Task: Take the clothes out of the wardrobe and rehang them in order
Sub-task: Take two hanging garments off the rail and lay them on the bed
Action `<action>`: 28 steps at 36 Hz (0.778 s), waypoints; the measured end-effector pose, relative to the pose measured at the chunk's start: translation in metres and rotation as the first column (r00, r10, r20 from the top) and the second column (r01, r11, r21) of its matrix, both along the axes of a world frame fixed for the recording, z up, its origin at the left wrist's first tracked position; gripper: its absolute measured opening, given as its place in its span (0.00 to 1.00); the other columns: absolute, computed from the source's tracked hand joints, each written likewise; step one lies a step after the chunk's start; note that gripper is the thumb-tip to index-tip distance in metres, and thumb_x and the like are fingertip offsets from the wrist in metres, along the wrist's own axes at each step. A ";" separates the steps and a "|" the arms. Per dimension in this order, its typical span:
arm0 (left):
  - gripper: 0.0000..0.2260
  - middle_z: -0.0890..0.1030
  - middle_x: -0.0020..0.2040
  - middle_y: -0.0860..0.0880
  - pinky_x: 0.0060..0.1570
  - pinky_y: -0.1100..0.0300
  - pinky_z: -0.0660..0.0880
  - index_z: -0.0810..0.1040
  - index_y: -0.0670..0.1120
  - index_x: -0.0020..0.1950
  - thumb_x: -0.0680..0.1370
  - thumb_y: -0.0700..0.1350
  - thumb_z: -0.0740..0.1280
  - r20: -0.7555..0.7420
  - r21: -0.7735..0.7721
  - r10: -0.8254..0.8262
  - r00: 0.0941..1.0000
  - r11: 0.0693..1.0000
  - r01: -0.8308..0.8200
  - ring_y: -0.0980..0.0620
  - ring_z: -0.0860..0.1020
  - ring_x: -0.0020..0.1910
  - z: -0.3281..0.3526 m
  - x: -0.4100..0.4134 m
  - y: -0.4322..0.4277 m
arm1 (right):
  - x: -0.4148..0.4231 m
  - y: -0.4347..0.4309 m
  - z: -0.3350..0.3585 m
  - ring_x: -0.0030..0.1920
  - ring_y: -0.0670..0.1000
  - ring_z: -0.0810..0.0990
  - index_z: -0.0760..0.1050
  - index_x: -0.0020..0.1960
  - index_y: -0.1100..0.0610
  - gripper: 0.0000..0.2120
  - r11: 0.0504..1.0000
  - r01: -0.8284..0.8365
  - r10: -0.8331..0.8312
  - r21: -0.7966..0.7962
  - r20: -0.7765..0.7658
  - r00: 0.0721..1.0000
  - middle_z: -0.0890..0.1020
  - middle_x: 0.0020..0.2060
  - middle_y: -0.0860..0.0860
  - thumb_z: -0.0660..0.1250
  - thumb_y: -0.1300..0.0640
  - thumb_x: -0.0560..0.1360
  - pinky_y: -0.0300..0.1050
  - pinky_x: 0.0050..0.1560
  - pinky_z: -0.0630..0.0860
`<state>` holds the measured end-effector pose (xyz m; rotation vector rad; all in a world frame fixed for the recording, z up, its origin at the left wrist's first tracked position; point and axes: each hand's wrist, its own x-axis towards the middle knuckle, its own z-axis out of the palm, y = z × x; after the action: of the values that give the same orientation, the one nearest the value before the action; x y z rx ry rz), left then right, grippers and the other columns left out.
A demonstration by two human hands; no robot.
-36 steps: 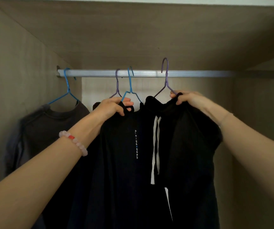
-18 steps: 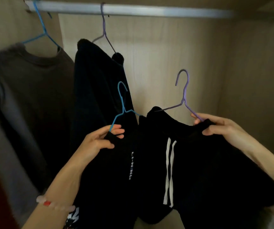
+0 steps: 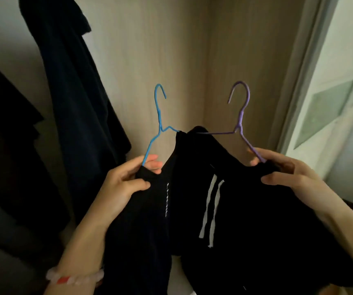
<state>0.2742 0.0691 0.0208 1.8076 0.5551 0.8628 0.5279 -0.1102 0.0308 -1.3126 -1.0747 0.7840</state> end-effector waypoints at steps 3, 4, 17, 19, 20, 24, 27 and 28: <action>0.25 0.84 0.49 0.50 0.46 0.76 0.74 0.78 0.44 0.59 0.69 0.22 0.60 -0.011 -0.007 -0.110 0.994 0.994 0.110 0.61 0.82 0.48 -0.003 0.002 -0.008 | -0.030 -0.041 -0.009 0.32 0.46 0.79 0.77 0.54 0.61 0.20 0.995 0.099 -0.098 -0.005 -0.124 0.987 0.82 0.40 0.50 0.63 0.72 0.63 0.30 0.32 0.75; 0.24 0.84 0.48 0.51 0.46 0.76 0.73 0.77 0.43 0.60 0.69 0.22 0.60 -0.011 -0.018 -0.146 0.989 0.989 0.146 0.63 0.82 0.46 -0.004 0.003 -0.012 | -0.040 -0.056 -0.012 0.32 0.46 0.79 0.77 0.55 0.60 0.21 0.990 0.142 -0.142 -0.011 -0.163 0.976 0.82 0.41 0.49 0.62 0.73 0.64 0.31 0.33 0.76; 0.24 0.85 0.47 0.55 0.51 0.73 0.74 0.79 0.51 0.54 0.71 0.24 0.62 -0.033 -0.040 -0.526 0.850 0.851 0.524 0.59 0.81 0.50 -0.025 0.013 -0.099 | -0.152 -0.229 -0.009 0.35 0.46 0.82 0.81 0.52 0.54 0.21 0.730 0.655 -0.673 -0.197 -0.041 0.738 0.85 0.46 0.49 0.60 0.75 0.70 0.34 0.36 0.78; 0.24 0.85 0.47 0.56 0.52 0.73 0.74 0.80 0.52 0.53 0.70 0.25 0.63 -0.041 -0.036 -0.587 0.809 0.810 0.585 0.58 0.81 0.50 -0.027 0.009 -0.115 | -0.171 -0.250 -0.012 0.36 0.46 0.82 0.80 0.53 0.57 0.20 0.690 0.695 -0.715 -0.201 -0.042 0.698 0.84 0.47 0.50 0.60 0.75 0.70 0.33 0.37 0.78; 0.24 0.85 0.47 0.56 0.51 0.73 0.74 0.80 0.52 0.52 0.69 0.25 0.64 -0.046 -0.032 -0.612 0.789 0.791 0.612 0.57 0.81 0.50 -0.027 0.008 -0.123 | -0.180 -0.261 -0.014 0.36 0.46 0.82 0.80 0.54 0.56 0.21 0.667 0.716 -0.737 -0.204 -0.044 0.675 0.84 0.48 0.50 0.60 0.75 0.70 0.33 0.38 0.78; 0.24 0.85 0.47 0.56 0.51 0.72 0.74 0.80 0.53 0.51 0.70 0.25 0.64 -0.056 -0.051 -0.718 0.694 0.696 0.716 0.57 0.81 0.52 -0.027 -0.001 -0.162 | -0.224 -0.303 -0.021 0.39 0.46 0.82 0.81 0.54 0.51 0.24 0.579 0.792 -0.811 -0.197 -0.035 0.584 0.83 0.51 0.51 0.61 0.75 0.70 0.33 0.40 0.79; 0.22 0.85 0.48 0.54 0.54 0.66 0.76 0.81 0.51 0.52 0.70 0.26 0.64 -0.059 -0.089 -0.786 0.615 0.618 0.781 0.55 0.81 0.54 -0.026 -0.015 -0.196 | -0.266 -0.338 -0.023 0.38 0.44 0.82 0.80 0.56 0.51 0.25 0.506 0.839 -0.859 -0.199 -0.024 0.512 0.83 0.52 0.51 0.61 0.75 0.70 0.32 0.37 0.79; 0.21 0.85 0.50 0.53 0.55 0.64 0.76 0.80 0.50 0.54 0.69 0.29 0.66 -0.063 -0.096 -0.808 0.586 0.589 0.802 0.55 0.81 0.55 -0.026 -0.021 -0.208 | -0.281 -0.351 -0.023 0.37 0.43 0.82 0.80 0.57 0.51 0.25 0.480 0.855 -0.875 -0.197 -0.030 0.484 0.83 0.52 0.51 0.61 0.75 0.70 0.31 0.35 0.79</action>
<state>0.2535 -0.1389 -0.0049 1.7794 -0.2266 0.1038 0.2474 -0.4613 0.0080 -1.6766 -0.1092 0.1389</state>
